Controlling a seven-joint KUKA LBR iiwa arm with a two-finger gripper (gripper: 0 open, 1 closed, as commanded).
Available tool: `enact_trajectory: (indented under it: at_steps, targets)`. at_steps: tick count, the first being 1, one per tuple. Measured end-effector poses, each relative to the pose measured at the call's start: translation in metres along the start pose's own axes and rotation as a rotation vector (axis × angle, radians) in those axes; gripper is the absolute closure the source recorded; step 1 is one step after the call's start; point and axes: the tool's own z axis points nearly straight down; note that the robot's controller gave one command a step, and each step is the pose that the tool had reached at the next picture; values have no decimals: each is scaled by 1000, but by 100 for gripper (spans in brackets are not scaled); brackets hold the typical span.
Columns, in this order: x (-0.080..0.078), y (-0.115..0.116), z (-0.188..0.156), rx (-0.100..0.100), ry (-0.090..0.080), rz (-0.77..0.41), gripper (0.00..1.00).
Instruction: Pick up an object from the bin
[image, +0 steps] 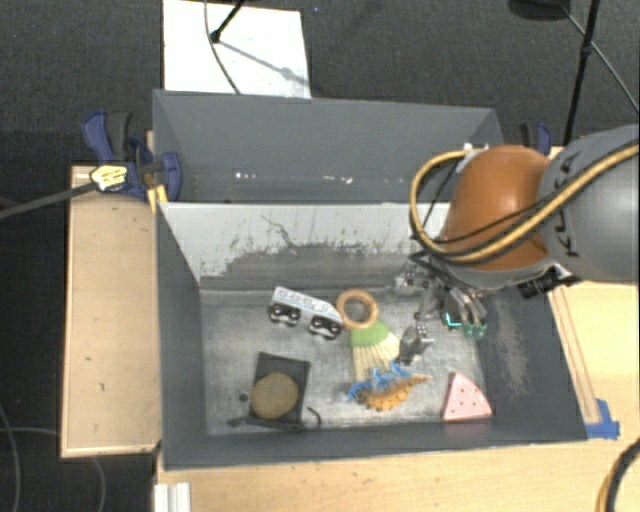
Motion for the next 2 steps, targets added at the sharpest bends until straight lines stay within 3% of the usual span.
enact_trajectory:
  at_steps: [1,2]
  targets:
    - [0,0,-1,0,-1,0,0]
    - [-25,10,61,1,-4,-193,100]
